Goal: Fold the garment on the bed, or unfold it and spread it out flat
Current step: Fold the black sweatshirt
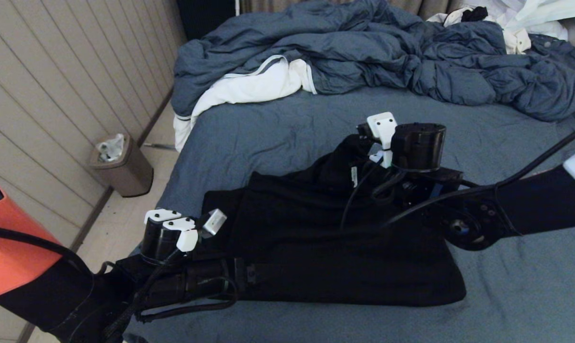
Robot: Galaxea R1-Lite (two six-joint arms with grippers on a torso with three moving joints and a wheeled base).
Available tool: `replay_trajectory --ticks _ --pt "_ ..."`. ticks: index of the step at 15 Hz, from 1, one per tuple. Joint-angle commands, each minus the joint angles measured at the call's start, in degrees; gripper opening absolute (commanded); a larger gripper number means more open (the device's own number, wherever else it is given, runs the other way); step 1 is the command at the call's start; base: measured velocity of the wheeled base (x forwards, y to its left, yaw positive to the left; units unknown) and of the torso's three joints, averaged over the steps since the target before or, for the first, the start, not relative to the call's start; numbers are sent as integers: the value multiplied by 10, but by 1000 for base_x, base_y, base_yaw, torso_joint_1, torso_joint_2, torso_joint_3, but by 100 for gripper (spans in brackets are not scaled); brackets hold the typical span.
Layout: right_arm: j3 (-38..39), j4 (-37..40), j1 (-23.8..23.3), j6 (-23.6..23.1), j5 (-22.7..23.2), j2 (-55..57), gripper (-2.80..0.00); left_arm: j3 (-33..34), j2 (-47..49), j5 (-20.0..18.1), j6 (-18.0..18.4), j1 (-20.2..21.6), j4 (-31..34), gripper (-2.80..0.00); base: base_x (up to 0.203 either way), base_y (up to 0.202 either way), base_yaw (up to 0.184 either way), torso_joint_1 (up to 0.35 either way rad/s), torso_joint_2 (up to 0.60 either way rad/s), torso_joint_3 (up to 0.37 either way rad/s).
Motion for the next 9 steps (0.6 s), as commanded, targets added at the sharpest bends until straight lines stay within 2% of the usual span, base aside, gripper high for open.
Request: replay_trajectory --ticks 1,5,7,9 --pt "28 -3 27 -6 6 -12 -280 1 -4 -1 -2 0 -3 0 0 0 0 0 0 0" --pt "76 -3 65 -25 27 12 -280 2 -5 -2 -2 -1 -3 0 0 0 0 0 0 0" --pt "106 -7 72 -23 27 36 -280 4 -4 -2 -2 -3 -3 0 0 0 0 0 0 0" --pt "154 -41 73 -24 28 50 -280 4 -3 -2 -2 -4 -3 0 0 0 0 0 0 0"
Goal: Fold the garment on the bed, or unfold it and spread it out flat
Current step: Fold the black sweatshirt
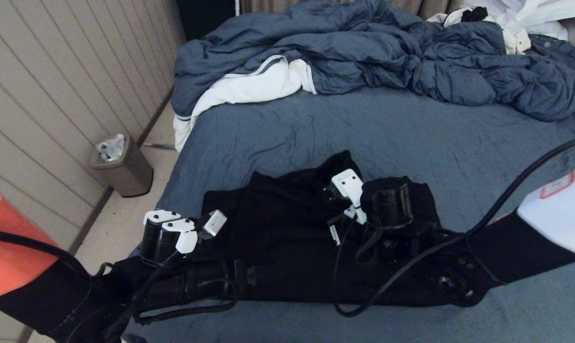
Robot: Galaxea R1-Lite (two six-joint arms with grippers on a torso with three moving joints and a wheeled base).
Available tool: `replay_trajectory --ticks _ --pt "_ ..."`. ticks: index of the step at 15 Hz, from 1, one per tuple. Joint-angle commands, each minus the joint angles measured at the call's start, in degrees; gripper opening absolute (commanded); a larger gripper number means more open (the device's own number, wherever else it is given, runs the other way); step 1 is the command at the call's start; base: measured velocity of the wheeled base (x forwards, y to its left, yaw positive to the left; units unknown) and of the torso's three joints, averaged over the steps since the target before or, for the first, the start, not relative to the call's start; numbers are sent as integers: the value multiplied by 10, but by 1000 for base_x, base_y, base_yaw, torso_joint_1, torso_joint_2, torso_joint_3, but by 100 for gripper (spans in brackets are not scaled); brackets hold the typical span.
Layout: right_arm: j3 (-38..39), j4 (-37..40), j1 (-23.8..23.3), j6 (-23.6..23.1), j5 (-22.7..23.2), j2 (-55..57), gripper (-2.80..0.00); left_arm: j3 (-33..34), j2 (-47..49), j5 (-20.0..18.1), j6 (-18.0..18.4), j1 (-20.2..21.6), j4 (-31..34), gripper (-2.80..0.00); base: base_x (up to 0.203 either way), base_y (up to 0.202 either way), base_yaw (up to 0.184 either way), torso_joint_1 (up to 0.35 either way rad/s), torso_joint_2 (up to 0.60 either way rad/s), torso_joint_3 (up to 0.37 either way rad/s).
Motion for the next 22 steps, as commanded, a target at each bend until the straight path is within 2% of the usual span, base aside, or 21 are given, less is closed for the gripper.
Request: replay_trajectory --ticks 1,4,8,9,14,22 --pt "52 -39 2 -2 -1 23 -280 0 3 -1 -2 0 -3 0 0 0 0 0 0 0" --pt "120 -112 6 -12 -1 32 -280 0 4 -1 -1 0 -3 0 0 0 0 0 0 0" --pt "132 -141 4 -8 -6 55 -280 -1 3 -1 -2 0 -3 0 0 0 0 0 0 0" --pt "132 -152 3 -9 -7 66 0 -1 3 -1 -2 0 -3 0 0 0 0 0 0 0" --pt "139 -163 7 -12 -9 68 0 -1 4 0 -2 0 -3 0 0 0 0 0 0 0" --pt "158 -156 10 -27 -8 -59 0 0 4 0 -2 0 -3 0 0 0 0 0 0 0"
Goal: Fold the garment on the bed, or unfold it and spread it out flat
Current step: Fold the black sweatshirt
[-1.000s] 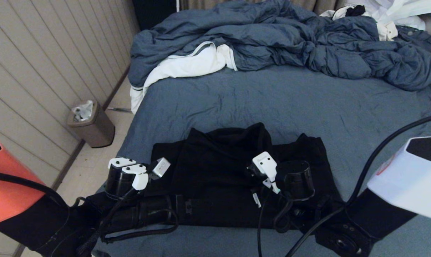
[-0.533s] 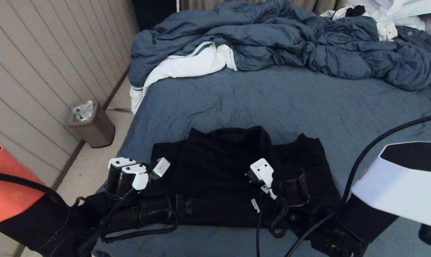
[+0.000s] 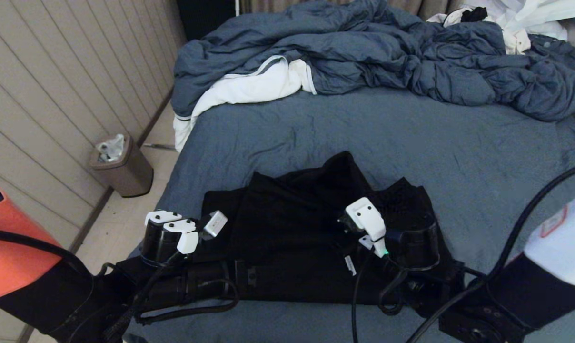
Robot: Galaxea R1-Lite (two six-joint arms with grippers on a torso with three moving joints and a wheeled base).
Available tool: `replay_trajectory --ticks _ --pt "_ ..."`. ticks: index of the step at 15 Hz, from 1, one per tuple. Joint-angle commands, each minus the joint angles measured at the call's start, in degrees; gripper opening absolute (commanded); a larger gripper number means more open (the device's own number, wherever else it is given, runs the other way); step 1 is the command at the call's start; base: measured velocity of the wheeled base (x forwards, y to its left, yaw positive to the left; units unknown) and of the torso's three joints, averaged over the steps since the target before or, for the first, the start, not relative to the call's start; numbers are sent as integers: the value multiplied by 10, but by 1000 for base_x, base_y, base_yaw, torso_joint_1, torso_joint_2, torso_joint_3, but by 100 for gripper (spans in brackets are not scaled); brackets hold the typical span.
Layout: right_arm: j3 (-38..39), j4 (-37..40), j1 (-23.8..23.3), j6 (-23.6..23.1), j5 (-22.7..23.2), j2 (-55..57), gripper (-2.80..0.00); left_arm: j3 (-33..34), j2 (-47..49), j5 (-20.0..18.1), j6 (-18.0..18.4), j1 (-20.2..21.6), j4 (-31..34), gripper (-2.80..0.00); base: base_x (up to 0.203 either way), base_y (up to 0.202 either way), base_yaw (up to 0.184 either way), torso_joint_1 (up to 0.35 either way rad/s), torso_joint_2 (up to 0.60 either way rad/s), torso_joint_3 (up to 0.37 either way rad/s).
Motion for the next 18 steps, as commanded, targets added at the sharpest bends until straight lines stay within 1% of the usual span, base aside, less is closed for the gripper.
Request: replay_trajectory --ticks 1,3,7,9,11,12,13,14,16,18 --pt "-1 2 -3 -7 -1 -61 0 0 1 -1 -2 0 -3 0 0 0 0 0 0 0" --pt "-10 30 -7 -13 0 -88 0 1 -1 -2 -2 0 -3 0 0 0 0 0 0 0" --pt "-47 37 -17 -13 0 -70 0 1 -6 -1 -2 0 -3 0 0 0 0 0 0 0" --pt "-91 39 -31 -13 -2 -60 0 1 -7 -1 -2 0 -3 0 0 0 0 0 0 0" --pt "-146 59 -38 -12 -17 -60 0 1 -13 -1 -2 0 -3 0 0 0 0 0 0 0" --pt "-172 71 -38 -11 -31 -62 -143 2 -17 -1 -2 0 -3 0 0 0 0 0 0 0" --pt "-196 81 -37 -11 -44 -64 -280 2 -20 -1 -2 0 -2 0 0 0 0 0 0 0" --pt "-215 100 -38 -10 -49 -66 0 2 -20 -1 -2 0 -2 0 0 0 0 0 0 0" --pt "-239 133 -41 -7 -52 -56 0 2 -21 -1 -2 0 -2 0 0 0 0 0 0 0" --pt "-269 137 -50 0 -63 -21 0 2 -28 -1 -2 0 0 0 0 0 0 0 0 0"
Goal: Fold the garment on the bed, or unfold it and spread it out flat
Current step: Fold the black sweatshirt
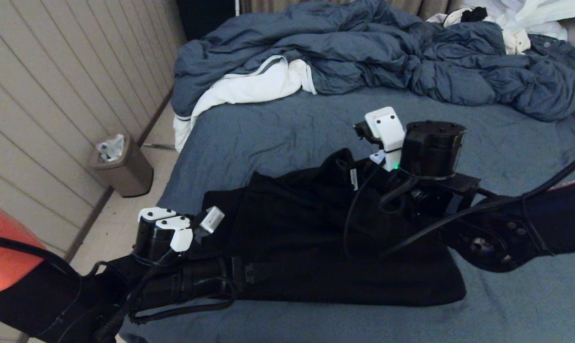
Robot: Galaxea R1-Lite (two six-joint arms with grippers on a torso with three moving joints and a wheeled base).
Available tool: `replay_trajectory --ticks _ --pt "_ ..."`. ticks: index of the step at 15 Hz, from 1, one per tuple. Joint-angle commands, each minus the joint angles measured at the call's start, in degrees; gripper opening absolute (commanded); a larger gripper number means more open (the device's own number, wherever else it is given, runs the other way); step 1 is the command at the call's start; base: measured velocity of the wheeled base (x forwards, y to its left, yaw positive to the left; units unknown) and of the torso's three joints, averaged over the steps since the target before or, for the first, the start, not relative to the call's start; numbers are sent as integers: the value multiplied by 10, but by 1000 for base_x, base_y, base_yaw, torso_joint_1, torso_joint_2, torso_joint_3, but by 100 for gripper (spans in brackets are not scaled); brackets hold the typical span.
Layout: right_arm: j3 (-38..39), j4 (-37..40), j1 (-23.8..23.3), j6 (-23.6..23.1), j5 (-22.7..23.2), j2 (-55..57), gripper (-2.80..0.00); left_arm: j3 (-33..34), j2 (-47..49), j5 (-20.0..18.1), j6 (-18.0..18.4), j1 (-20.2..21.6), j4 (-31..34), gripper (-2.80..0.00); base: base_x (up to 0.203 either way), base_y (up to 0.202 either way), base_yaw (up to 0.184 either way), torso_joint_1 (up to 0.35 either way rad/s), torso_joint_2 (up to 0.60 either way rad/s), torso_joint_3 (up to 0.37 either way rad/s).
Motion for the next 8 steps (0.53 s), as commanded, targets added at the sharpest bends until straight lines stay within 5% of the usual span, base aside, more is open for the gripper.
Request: replay_trajectory --ticks 1,4,8 --pt "-35 -2 -11 4 -16 39 0 0 -7 -1 -2 0 -3 0 0 0 0 0 0 0" --pt "-96 32 -26 23 -29 64 0 0 -14 -1 -3 1 0 0 0 0 0 0 0 0" --pt "-167 177 -27 109 -24 62 0 1 -15 -1 -3 0 0 0 0 0 0 0 0 0"
